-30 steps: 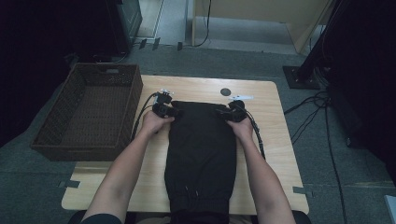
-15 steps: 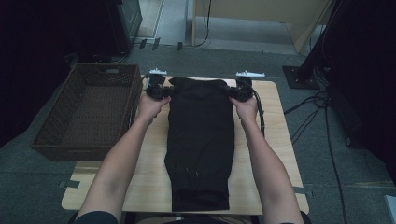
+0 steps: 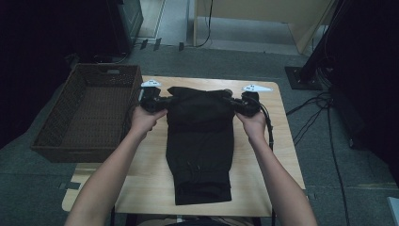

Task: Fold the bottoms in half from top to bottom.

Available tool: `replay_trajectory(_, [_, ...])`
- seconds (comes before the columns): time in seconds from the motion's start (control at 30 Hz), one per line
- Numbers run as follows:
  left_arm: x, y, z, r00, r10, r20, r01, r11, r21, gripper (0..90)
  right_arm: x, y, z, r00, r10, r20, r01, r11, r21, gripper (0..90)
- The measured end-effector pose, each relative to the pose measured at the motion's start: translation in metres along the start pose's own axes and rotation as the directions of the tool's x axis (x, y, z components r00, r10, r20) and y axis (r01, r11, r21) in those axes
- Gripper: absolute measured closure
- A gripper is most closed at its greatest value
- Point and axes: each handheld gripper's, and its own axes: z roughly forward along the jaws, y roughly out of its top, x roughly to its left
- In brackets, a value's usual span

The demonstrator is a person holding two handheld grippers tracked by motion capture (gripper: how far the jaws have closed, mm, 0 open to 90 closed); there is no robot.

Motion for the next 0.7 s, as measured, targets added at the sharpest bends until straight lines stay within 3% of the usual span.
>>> replay_trajectory(0.17, [-0.015,-0.026,-0.009,0.9997,0.003,0.022,-0.004,0.9996,0.028,83.8,0.021,-0.029,-0.02,0.9987,-0.03,-0.043,0.031,0.999,0.019,83.8])
replay_trajectory(0.3, [-0.026,-0.045,-0.014,0.999,0.0,0.044,-0.002,0.9991,0.043,83.6,0.029,-0.05,-0.028,0.9978,-0.042,-0.051,0.044,0.998,0.039,83.7])
replay_trajectory(0.37, [-0.034,-0.06,-0.014,0.9982,-0.008,0.059,0.003,0.997,0.077,83.4,0.031,-0.061,-0.03,0.998,-0.023,-0.059,0.026,0.998,0.057,83.6])
replay_trajectory(0.47, [-0.037,-0.069,-0.014,0.998,-0.008,0.063,0.002,0.9956,0.094,83.3,0.032,-0.073,-0.031,0.9979,-0.002,-0.064,0.008,0.997,0.083,83.6])
replay_trajectory(0.53, [-0.039,-0.079,-0.013,0.9977,-0.014,0.066,0.006,0.9924,0.123,83.2,0.033,-0.09,-0.032,0.9981,0.012,-0.061,-0.004,0.992,0.123,83.4])
replay_trajectory(0.57, [-0.04,-0.087,-0.012,0.9971,-0.033,0.068,0.022,0.9891,0.146,83.1,0.033,-0.093,-0.032,0.9978,0.023,-0.062,-0.014,0.991,0.134,83.3])
replay_trajectory(0.7, [-0.041,-0.099,-0.009,0.9969,-0.041,0.067,0.028,0.9829,0.182,82.8,0.034,-0.107,-0.03,0.9972,0.043,-0.061,-0.032,0.984,0.173,83.2])
